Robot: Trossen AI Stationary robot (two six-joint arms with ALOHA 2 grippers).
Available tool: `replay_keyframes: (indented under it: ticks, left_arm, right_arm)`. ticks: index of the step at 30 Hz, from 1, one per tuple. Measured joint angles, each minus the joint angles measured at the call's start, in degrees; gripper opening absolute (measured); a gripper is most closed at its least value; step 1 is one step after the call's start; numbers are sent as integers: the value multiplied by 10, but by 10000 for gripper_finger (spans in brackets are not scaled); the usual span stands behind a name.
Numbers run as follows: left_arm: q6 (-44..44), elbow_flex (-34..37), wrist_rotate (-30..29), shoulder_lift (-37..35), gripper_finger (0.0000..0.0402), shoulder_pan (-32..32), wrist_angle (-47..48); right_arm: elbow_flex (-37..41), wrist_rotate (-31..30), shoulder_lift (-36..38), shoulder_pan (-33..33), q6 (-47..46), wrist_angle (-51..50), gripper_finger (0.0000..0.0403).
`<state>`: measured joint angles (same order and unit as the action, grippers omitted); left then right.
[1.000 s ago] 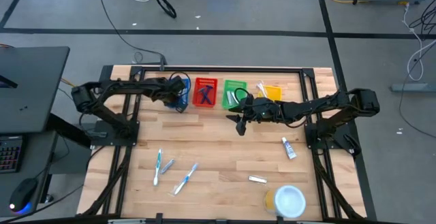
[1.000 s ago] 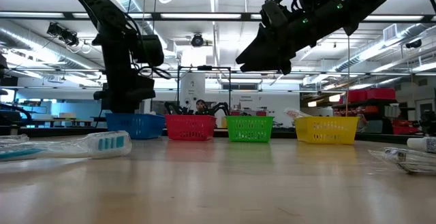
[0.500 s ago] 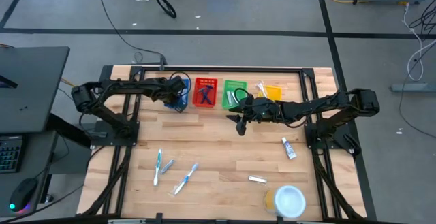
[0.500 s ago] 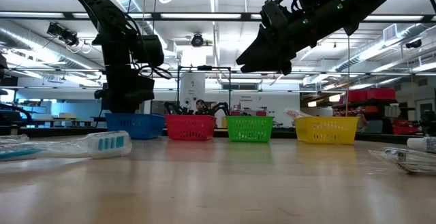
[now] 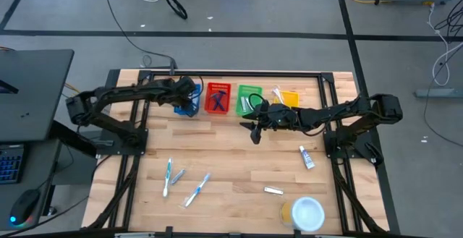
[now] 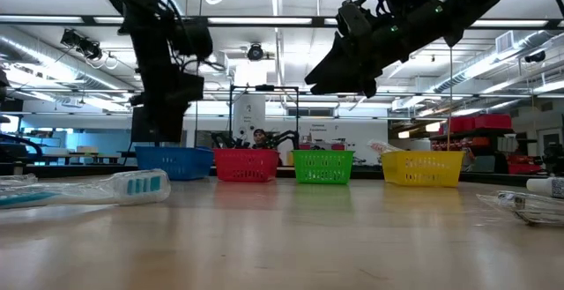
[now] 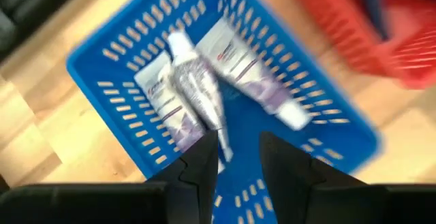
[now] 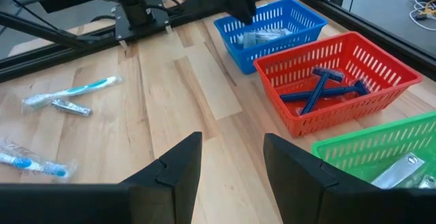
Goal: Pick & Place Travel size toiletries
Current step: Put the silver nail cutter into the green bin
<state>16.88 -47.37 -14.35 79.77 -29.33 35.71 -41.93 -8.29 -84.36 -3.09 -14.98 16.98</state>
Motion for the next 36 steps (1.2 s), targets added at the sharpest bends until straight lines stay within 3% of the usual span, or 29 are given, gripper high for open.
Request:
replay_keyframes:
  ticks: [8,15,23,30,36]
  left_arm:
    - [-7,-1,0,-108,114,86,-2]
    - [26,-1,-1,-134,114,195,-6]
    - [99,-1,-57,-134,114,294,-7]
    - [115,0,-97,-134,114,317,-7]
    - [135,0,-126,-134,114,315,-8]
  right_arm:
    - [0,2,-11,0,0,10,168]
    - [0,6,-16,0,5,15,168]
    - [0,162,-16,16,2,-19,168]
    - [-5,176,-16,100,-13,-96,168]
    - [-100,169,-18,163,-16,-242,168]
